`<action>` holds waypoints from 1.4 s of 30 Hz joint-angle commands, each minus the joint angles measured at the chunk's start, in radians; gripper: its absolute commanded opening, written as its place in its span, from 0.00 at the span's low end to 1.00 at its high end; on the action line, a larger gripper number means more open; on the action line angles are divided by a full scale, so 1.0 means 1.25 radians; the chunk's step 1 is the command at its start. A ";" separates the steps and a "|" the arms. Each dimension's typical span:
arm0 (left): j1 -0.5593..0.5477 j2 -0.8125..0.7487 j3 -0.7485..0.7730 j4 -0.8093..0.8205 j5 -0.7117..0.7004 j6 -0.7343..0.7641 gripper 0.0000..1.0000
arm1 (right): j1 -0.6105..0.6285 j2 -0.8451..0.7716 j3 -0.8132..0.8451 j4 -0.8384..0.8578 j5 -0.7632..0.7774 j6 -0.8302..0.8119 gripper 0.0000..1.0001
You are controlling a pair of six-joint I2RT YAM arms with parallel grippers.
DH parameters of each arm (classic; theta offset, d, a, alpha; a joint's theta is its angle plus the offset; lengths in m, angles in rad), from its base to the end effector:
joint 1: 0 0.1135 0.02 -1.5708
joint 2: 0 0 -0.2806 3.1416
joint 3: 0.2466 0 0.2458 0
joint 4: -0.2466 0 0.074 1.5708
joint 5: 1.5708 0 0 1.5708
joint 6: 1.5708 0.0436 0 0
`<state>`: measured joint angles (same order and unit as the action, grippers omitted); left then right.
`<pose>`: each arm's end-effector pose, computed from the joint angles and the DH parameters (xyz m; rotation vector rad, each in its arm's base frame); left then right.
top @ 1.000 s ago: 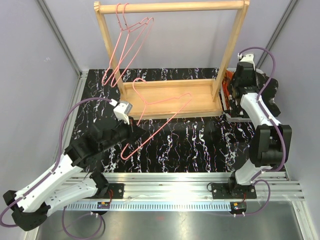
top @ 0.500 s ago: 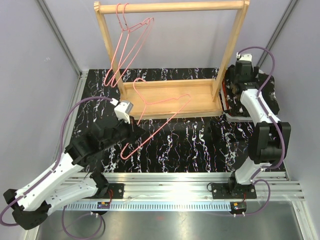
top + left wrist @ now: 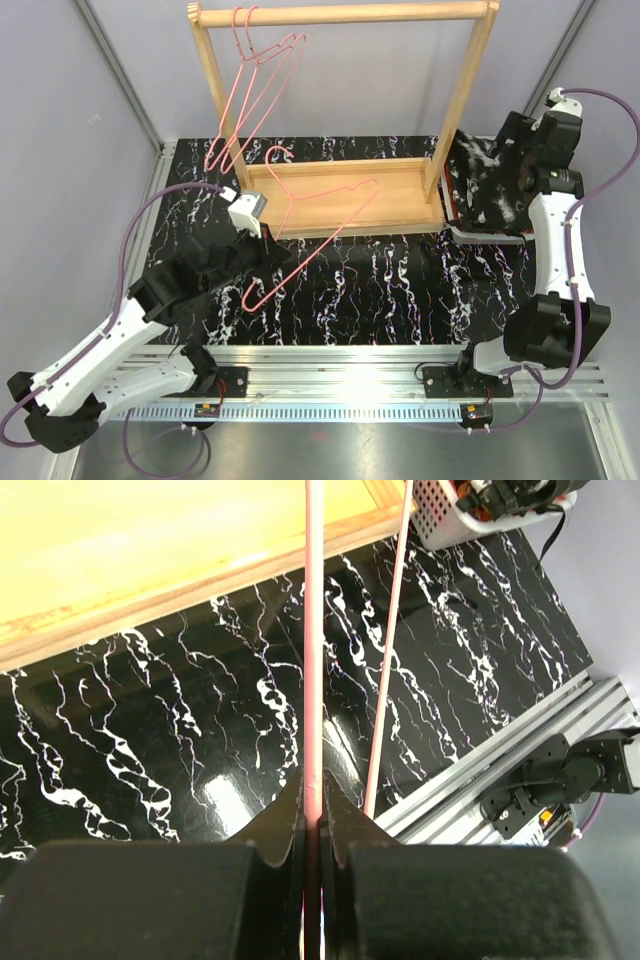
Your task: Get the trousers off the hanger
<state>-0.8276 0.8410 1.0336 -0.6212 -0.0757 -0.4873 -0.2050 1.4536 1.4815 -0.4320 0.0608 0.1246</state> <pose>0.1122 -0.1172 0.3783 0.3026 2.0600 -0.7549 0.3244 -0.0701 0.4126 0.3632 1.9421 -0.1124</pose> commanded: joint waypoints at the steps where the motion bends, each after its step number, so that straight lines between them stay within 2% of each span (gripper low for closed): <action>1: -0.008 0.008 0.059 0.009 -0.023 0.001 0.00 | -0.021 0.021 -0.016 0.025 -0.127 0.098 0.98; 3: -0.010 0.010 0.065 0.001 -0.035 0.000 0.00 | -0.042 0.021 -0.057 0.105 -0.274 0.154 1.00; 4: -0.010 0.011 0.066 -0.001 -0.040 -0.003 0.00 | -0.045 0.029 -0.063 0.111 -0.271 0.159 0.99; 7: -0.012 0.011 0.070 -0.010 -0.050 -0.005 0.00 | -0.045 0.088 -0.046 0.104 -0.233 0.152 0.99; 11: -0.021 0.038 0.104 -0.036 -0.083 0.001 0.00 | -0.042 0.203 0.025 0.013 -0.085 0.109 0.99; 17: -0.061 0.130 0.294 -0.131 -0.221 0.039 0.00 | -0.016 0.386 0.063 -0.074 0.069 0.087 0.99; 20: -0.077 0.211 0.433 -0.204 -0.306 0.062 0.00 | -0.008 0.464 0.067 -0.094 0.087 0.103 0.99; 23: -0.094 0.292 0.556 -0.254 -0.388 0.084 0.00 | -0.002 0.490 0.046 -0.071 0.079 0.115 0.99; 27: -0.099 0.370 0.664 -0.279 -0.447 0.116 0.00 | 0.002 0.412 0.038 -0.059 0.092 0.141 0.99; 29: -0.098 0.413 0.707 -0.276 -0.463 0.137 0.00 | 0.002 0.325 0.048 -0.065 0.075 0.146 0.99; 33: -0.098 0.444 0.708 -0.214 -0.474 0.179 0.00 | 0.002 0.162 0.091 -0.095 -0.004 0.138 0.99; 36: -0.098 0.467 0.718 -0.169 -0.499 0.217 0.00 | 0.002 0.054 0.118 -0.127 -0.018 0.134 0.99; 42: -0.095 0.494 0.725 -0.022 -0.509 0.347 0.00 | 0.002 -0.172 0.039 -0.095 -0.155 0.147 0.99</action>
<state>-0.9455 1.4521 1.8839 -0.8211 -0.6552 -0.1658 -0.2020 1.3602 1.5627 -0.5591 -0.0208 0.2924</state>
